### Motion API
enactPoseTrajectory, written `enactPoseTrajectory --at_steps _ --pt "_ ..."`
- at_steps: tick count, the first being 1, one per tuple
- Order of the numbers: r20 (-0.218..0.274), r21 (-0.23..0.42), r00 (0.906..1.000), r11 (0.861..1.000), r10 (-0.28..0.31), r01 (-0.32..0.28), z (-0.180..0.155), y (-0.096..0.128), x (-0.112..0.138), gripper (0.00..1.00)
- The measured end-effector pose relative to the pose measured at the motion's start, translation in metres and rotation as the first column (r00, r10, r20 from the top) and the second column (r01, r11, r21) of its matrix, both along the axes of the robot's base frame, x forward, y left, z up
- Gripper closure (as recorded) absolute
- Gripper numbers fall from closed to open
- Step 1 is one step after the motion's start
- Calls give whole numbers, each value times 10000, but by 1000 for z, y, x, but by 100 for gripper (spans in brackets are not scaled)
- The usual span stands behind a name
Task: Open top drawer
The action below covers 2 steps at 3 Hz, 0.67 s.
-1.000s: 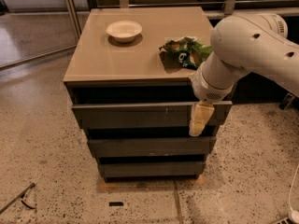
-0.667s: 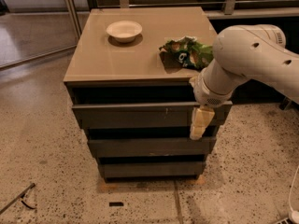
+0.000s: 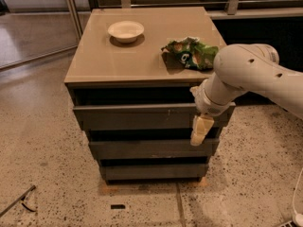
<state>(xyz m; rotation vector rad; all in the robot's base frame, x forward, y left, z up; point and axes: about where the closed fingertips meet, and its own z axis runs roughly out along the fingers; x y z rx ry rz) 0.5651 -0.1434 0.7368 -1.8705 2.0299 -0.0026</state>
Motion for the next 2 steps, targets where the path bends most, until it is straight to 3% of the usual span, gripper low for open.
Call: enactPoseTrajectory --at_steps 2 --pt "169 2 9998 10000 55 -55 -39 -9 25 0"
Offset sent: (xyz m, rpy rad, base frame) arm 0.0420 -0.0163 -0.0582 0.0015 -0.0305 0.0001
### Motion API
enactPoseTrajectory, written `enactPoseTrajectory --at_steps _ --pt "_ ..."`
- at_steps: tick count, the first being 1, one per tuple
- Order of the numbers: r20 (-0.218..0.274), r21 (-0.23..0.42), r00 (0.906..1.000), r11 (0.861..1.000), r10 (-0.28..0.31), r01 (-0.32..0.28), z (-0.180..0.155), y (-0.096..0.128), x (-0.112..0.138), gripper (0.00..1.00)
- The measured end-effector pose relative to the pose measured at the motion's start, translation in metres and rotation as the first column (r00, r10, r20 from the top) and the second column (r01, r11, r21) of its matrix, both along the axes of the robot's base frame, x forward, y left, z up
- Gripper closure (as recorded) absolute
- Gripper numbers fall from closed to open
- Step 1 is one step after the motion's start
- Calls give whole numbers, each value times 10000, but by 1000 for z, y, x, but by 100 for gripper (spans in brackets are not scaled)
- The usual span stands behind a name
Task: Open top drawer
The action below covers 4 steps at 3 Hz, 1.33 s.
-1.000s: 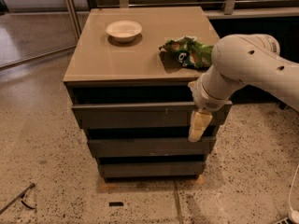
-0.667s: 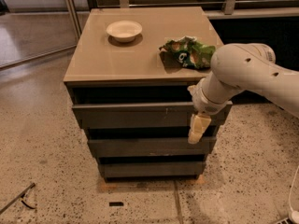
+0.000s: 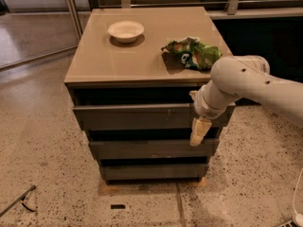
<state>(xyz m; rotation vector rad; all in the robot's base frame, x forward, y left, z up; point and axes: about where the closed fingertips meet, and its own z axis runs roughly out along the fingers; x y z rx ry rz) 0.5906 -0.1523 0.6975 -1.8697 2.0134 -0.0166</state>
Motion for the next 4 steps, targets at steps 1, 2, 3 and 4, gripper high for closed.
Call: enactPoseTrajectory --at_steps 1,2,3,4 --pt "-5 -49 10000 10000 -14 14 -16 -5 15 0" --pt "-86 -41 10000 10000 -19 19 -30 -8 31 0" --pt "-553 124 9985 9999 -6 13 -56 -5 56 0" --pt "-555 124 9985 9999 -6 13 -56 -5 56 0"
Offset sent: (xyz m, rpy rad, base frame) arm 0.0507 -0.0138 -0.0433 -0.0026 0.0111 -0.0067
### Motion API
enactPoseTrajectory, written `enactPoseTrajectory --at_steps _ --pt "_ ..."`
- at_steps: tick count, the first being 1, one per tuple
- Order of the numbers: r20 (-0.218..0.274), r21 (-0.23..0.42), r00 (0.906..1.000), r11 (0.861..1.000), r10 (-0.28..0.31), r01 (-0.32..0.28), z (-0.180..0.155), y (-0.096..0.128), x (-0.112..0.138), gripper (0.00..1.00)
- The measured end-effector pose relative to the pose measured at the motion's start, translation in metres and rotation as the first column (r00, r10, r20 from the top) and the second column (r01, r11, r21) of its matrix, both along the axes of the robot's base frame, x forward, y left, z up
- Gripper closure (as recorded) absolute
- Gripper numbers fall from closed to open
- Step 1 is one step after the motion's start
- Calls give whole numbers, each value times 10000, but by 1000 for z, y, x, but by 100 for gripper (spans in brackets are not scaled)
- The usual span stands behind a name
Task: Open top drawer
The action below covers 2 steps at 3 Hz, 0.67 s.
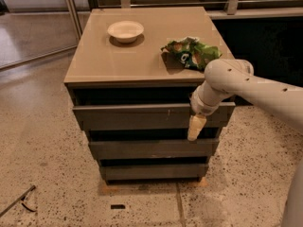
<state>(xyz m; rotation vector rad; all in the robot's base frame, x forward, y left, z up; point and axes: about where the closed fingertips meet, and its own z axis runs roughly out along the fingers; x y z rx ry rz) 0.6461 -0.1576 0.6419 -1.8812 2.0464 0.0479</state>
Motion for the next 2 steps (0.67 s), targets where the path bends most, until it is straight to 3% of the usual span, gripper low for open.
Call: enactPoseTrajectory --at_steps 2 --pt "-790 -59 9968 9999 96 -101 -1 -3 -16 0"
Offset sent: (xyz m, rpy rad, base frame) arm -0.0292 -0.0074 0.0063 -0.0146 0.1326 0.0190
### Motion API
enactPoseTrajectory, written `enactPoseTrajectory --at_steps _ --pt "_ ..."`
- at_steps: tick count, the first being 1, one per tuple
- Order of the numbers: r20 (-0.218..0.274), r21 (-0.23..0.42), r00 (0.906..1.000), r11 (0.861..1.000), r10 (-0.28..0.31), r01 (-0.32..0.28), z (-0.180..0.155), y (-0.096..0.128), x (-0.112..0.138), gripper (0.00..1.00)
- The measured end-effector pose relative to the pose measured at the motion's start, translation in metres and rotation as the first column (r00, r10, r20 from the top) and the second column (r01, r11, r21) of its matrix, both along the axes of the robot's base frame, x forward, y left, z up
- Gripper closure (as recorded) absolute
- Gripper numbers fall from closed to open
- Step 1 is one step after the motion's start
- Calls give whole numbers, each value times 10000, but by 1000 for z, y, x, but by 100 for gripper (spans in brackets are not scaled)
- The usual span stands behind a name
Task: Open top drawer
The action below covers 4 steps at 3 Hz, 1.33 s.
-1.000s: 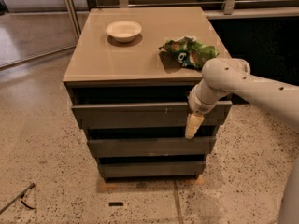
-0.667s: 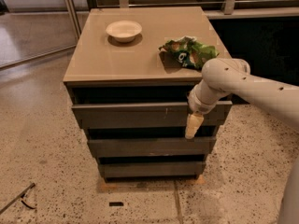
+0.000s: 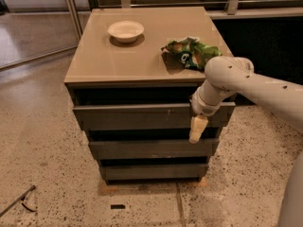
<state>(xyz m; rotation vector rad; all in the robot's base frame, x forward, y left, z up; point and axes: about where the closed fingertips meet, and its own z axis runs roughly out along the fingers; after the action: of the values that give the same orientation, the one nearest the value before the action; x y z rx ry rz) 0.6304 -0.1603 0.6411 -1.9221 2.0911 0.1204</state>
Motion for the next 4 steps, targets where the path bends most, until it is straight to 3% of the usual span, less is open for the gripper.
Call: enactPoseTrajectory --at_steps 2,4 --pt "-777 -55 9970 10000 44 -48 5 -10 -26 0" --pt "-1527 238 9883 9997 -34 72 5 -21 -63 0"
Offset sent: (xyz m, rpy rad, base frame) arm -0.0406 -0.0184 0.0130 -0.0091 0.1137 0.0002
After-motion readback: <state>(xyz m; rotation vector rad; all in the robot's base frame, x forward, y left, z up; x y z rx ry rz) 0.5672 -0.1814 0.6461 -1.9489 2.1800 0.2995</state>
